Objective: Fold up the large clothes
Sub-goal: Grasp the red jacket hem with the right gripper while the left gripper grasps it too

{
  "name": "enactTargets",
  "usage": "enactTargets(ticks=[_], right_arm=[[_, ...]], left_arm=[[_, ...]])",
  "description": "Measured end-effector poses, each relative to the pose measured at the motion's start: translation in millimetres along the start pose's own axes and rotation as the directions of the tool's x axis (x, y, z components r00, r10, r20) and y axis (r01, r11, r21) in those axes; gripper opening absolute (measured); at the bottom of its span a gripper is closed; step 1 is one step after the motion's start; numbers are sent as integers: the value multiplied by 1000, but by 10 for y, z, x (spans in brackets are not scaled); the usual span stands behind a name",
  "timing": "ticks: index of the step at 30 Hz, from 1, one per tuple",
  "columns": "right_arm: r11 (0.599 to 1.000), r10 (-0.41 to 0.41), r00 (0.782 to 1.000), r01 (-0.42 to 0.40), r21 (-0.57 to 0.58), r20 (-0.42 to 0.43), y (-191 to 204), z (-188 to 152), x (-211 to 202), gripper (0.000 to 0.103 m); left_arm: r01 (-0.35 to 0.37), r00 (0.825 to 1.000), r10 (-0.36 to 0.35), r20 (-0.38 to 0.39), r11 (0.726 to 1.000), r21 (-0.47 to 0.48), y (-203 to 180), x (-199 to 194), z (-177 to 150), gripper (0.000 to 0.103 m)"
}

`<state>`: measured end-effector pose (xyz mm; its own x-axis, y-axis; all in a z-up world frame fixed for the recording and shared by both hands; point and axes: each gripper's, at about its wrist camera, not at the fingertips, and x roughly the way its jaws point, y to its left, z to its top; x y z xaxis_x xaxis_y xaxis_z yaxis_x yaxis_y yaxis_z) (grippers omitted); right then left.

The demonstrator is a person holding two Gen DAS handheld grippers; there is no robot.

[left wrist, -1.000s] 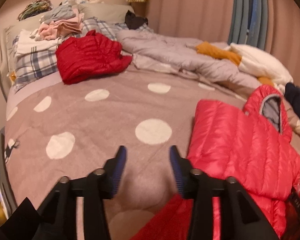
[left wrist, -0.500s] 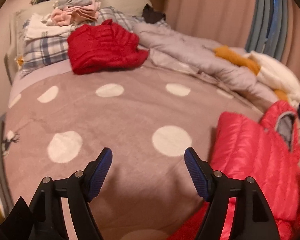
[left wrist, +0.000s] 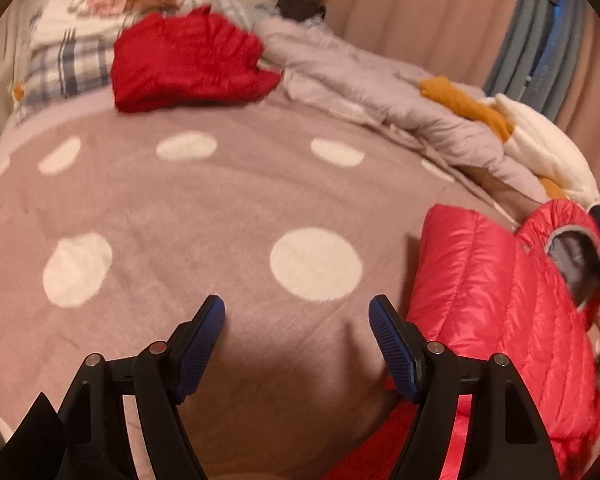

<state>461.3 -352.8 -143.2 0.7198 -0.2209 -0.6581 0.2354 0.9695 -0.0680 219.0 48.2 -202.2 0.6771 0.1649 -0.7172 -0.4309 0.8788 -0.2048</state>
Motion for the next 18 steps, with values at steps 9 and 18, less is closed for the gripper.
enactTargets(ticks=[9, 18], right_arm=[[968, 206, 948, -161, -190, 242, 187, -518, -2231, 11], [979, 202, 979, -202, -18, 11, -94, -1962, -2489, 35]], left_arm=[[53, 998, -53, 33, 998, 20, 23, -221, -122, 74], [149, 988, -151, 35, 987, 66, -89, -450, -238, 74]])
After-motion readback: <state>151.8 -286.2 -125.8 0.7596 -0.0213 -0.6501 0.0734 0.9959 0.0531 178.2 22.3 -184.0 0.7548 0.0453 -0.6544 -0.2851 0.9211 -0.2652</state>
